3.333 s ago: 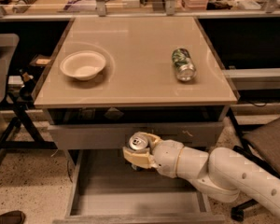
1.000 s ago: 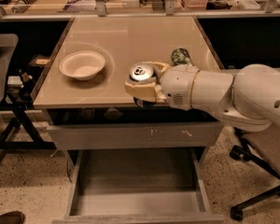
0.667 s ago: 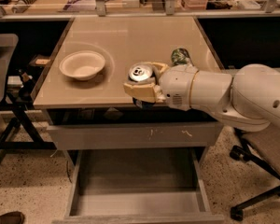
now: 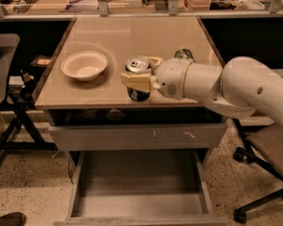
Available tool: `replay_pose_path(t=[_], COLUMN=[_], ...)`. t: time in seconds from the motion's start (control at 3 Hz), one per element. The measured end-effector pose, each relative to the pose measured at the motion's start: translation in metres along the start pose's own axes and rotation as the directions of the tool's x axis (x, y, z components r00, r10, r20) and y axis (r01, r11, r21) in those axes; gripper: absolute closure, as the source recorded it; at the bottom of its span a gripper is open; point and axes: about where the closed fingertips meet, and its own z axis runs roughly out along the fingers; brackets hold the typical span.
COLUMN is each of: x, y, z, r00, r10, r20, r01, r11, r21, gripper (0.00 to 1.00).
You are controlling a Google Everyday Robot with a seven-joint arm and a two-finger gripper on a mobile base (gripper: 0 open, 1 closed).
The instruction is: Pick pepsi can from middle drawer and place on counter
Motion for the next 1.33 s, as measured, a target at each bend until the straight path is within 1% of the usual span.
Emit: replay_pose_path(t=[0.33,0.67,1.33], x=[-0.015,-0.019,-0.002], y=[-0.021,-0.040,-0.067], z=[0.018,0.032,0.052], r00=[1.000,1.000,0.998], r10=[-0.007,0.004,0.054], r20=[0.001,0.001,-0.024], r01=[0.007,-0.004,-0.055], r11=[0.9997,0.9992,0.9963], r21=[-0.024,-0.040,-0.067], gripper=[1.00,1.00,1.00])
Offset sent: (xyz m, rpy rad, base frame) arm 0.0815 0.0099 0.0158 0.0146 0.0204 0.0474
